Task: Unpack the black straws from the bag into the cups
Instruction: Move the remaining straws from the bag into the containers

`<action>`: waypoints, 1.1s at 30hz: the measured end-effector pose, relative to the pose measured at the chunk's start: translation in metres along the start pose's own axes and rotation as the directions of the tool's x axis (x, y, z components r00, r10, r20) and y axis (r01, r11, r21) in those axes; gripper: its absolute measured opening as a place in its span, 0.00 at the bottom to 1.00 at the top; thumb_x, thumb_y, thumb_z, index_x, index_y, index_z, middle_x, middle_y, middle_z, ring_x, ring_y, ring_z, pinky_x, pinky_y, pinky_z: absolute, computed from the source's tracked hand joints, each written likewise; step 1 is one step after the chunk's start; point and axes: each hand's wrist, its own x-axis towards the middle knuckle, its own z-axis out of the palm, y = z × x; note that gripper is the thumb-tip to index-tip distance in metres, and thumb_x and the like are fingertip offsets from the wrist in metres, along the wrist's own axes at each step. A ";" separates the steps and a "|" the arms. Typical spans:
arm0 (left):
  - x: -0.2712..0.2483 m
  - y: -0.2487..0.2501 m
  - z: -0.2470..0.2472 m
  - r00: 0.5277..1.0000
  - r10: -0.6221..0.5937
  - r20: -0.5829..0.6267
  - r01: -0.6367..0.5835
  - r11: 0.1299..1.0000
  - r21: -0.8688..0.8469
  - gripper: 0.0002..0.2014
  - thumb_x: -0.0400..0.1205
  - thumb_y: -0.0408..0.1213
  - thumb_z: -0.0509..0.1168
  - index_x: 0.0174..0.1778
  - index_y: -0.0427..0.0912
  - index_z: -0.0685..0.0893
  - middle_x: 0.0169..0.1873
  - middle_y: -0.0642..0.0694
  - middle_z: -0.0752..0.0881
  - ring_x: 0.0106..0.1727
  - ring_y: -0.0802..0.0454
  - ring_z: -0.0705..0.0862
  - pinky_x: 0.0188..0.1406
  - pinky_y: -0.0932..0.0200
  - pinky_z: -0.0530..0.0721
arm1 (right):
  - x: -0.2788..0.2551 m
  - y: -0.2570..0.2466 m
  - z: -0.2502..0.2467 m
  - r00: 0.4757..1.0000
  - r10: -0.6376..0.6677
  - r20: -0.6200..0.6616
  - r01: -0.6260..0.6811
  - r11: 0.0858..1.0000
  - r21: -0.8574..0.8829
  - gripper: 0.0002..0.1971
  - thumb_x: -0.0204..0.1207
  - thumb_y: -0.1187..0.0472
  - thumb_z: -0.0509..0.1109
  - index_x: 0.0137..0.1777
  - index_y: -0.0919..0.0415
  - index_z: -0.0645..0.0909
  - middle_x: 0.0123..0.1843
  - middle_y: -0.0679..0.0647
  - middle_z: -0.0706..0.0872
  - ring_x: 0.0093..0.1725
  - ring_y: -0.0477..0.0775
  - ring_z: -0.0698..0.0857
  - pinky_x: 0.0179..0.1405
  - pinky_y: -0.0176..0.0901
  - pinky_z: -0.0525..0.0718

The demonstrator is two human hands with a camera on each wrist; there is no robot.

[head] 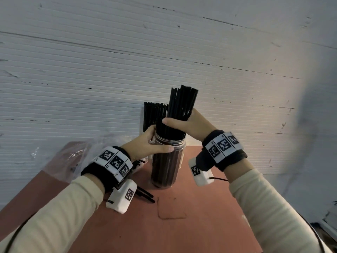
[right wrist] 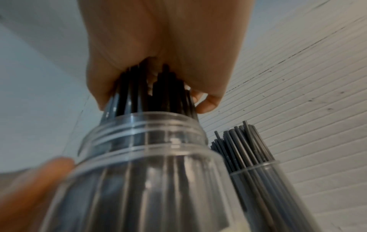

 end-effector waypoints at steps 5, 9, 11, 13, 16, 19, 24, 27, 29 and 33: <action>-0.009 0.004 0.013 0.990 0.060 -0.127 -0.053 0.997 0.059 0.23 0.76 0.38 0.75 0.62 0.63 0.74 0.60 0.63 0.82 0.61 0.69 0.81 0.67 0.64 0.78 | -0.010 -0.007 -0.010 0.996 0.013 -0.085 -0.010 0.999 0.032 0.28 0.71 0.50 0.77 0.69 0.50 0.71 0.62 0.45 0.81 0.54 0.28 0.81 0.46 0.20 0.78; -0.011 0.007 0.020 0.970 0.016 -0.243 0.016 0.992 0.127 0.34 0.76 0.45 0.75 0.76 0.48 0.68 0.64 0.59 0.78 0.60 0.64 0.78 0.58 0.69 0.73 | -0.008 -0.021 -0.018 0.969 -0.034 -0.243 0.022 0.998 -0.052 0.46 0.75 0.40 0.70 0.85 0.52 0.48 0.84 0.49 0.61 0.81 0.47 0.63 0.77 0.40 0.65; -0.013 0.007 0.022 0.964 0.019 -0.266 0.027 0.986 0.166 0.36 0.77 0.46 0.73 0.79 0.46 0.65 0.66 0.57 0.75 0.64 0.62 0.73 0.61 0.65 0.68 | -0.004 -0.034 -0.017 0.965 -0.102 -0.240 0.061 0.983 -0.171 0.41 0.80 0.42 0.64 0.86 0.53 0.47 0.86 0.50 0.55 0.84 0.49 0.55 0.82 0.46 0.56; -0.013 0.008 0.024 0.962 0.001 -0.273 0.052 0.981 0.187 0.37 0.78 0.46 0.72 0.80 0.45 0.63 0.68 0.56 0.74 0.68 0.60 0.72 0.63 0.63 0.68 | 0.001 -0.042 -0.015 0.957 -0.195 -0.213 0.104 0.922 -0.374 0.37 0.83 0.43 0.61 0.86 0.55 0.51 0.87 0.52 0.54 0.85 0.50 0.52 0.83 0.46 0.51; -0.010 0.009 0.024 0.957 -0.018 -0.291 0.082 0.974 0.212 0.37 0.78 0.47 0.71 0.81 0.45 0.63 0.75 0.50 0.74 0.75 0.52 0.73 0.71 0.57 0.69 | 0.007 -0.044 -0.010 0.960 -0.226 -0.167 0.103 0.834 -0.542 0.28 0.85 0.50 0.60 0.83 0.57 0.62 0.85 0.54 0.59 0.85 0.55 0.54 0.83 0.47 0.53; -0.009 0.006 0.023 0.954 -0.017 -0.298 0.084 0.974 0.211 0.37 0.77 0.47 0.72 0.81 0.45 0.65 0.75 0.49 0.75 0.75 0.51 0.73 0.73 0.55 0.70 | 0.004 -0.036 0.002 0.948 -0.257 -0.189 0.093 0.789 -0.607 0.25 0.84 0.58 0.62 0.80 0.60 0.66 0.83 0.57 0.64 0.80 0.59 0.66 0.77 0.46 0.65; -0.007 0.005 0.020 0.956 -0.029 -0.293 0.088 0.978 0.191 0.35 0.77 0.48 0.72 0.79 0.47 0.67 0.74 0.52 0.76 0.76 0.52 0.73 0.77 0.51 0.69 | -0.005 -0.026 0.017 0.930 -0.291 -0.226 0.120 0.819 -0.562 0.22 0.82 0.63 0.65 0.75 0.65 0.72 0.76 0.58 0.72 0.70 0.58 0.78 0.69 0.46 0.78; -0.007 0.002 0.021 0.954 -0.032 -0.299 0.092 0.978 0.187 0.36 0.77 0.50 0.73 0.79 0.49 0.68 0.73 0.54 0.77 0.75 0.54 0.73 0.75 0.54 0.69 | -0.012 -0.019 0.026 0.944 -0.257 -0.208 0.108 0.835 -0.540 0.22 0.81 0.64 0.65 0.74 0.66 0.72 0.75 0.60 0.73 0.73 0.58 0.75 0.71 0.38 0.69; -0.007 0.001 0.022 0.950 -0.025 -0.312 0.083 0.981 0.176 0.34 0.77 0.49 0.73 0.78 0.50 0.69 0.71 0.55 0.78 0.73 0.55 0.74 0.71 0.58 0.69 | -0.019 -0.015 0.031 0.947 -0.249 -0.202 0.103 0.832 -0.546 0.21 0.81 0.63 0.65 0.74 0.66 0.74 0.74 0.60 0.76 0.72 0.58 0.76 0.71 0.37 0.68; -0.008 0.000 0.024 0.946 -0.019 -0.323 0.075 0.984 0.163 0.34 0.76 0.50 0.73 0.77 0.51 0.70 0.70 0.56 0.79 0.72 0.57 0.74 0.67 0.60 0.69 | -0.025 -0.009 0.030 0.951 -0.239 -0.197 0.097 0.832 -0.546 0.22 0.81 0.59 0.66 0.73 0.63 0.76 0.73 0.57 0.80 0.76 0.60 0.73 0.78 0.50 0.68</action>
